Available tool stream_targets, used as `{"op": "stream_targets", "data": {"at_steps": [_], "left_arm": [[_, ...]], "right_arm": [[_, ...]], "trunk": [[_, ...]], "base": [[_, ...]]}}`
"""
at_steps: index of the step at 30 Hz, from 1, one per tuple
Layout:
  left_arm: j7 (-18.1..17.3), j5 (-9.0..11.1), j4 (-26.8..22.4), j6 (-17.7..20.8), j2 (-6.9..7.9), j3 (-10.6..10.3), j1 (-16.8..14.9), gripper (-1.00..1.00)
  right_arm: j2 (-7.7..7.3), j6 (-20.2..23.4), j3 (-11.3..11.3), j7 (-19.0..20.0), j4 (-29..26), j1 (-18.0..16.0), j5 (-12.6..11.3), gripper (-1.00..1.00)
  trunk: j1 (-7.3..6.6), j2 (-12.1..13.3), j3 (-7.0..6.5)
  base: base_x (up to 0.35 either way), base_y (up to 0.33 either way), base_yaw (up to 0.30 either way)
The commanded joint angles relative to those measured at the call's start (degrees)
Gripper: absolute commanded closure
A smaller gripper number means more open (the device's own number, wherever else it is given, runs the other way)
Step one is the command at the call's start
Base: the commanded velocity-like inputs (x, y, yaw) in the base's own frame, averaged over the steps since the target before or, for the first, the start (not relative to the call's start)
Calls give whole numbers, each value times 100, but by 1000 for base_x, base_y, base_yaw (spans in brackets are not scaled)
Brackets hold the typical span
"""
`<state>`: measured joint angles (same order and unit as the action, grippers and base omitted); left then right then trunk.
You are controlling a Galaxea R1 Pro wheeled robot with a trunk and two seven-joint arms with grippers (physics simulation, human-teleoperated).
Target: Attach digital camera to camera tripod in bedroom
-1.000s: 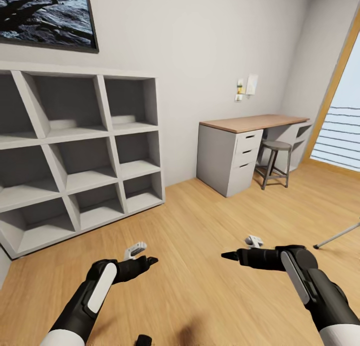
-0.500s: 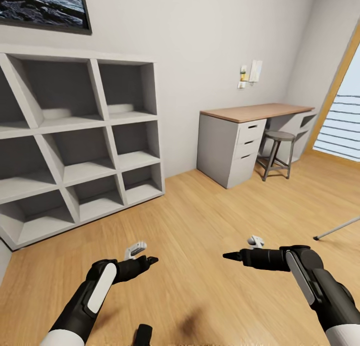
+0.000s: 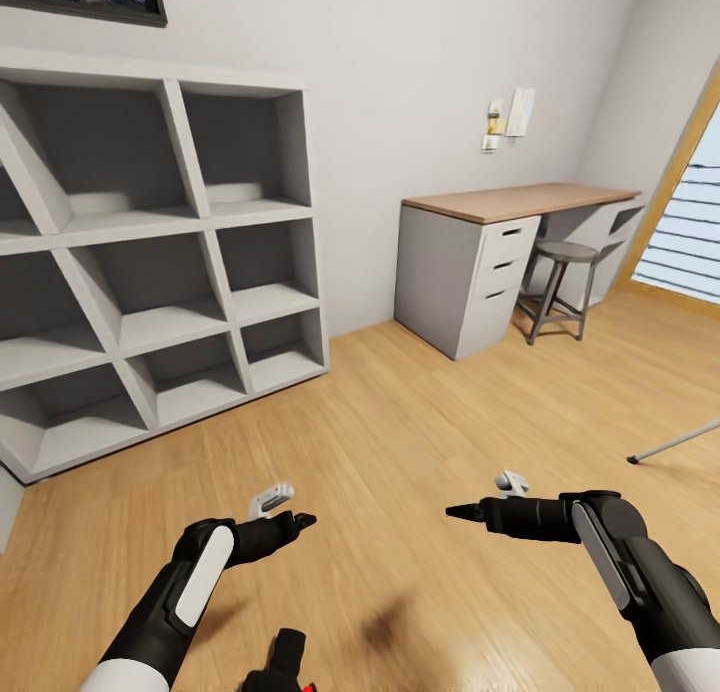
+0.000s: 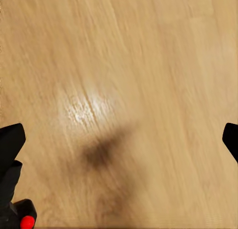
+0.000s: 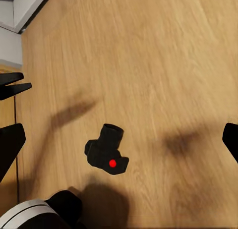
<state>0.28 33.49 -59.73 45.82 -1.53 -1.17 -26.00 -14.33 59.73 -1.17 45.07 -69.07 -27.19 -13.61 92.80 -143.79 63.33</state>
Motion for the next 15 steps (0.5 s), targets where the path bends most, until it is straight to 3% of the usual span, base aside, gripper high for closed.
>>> {"op": "stream_targets", "data": {"at_steps": [1,15], "left_arm": [[2,9,-6,23,0,3,-2,-100],[-12,17,-20,23,4,3,-4,-100]], "right_arm": [[0,27,-6,29,-1,-4,9,-100],[0,27,-6,26,1,-2,1,-100]], "trunk": [[1,-4,28],[37,-23,338]], "base": [[0,0,0],[0,0,0]]}}
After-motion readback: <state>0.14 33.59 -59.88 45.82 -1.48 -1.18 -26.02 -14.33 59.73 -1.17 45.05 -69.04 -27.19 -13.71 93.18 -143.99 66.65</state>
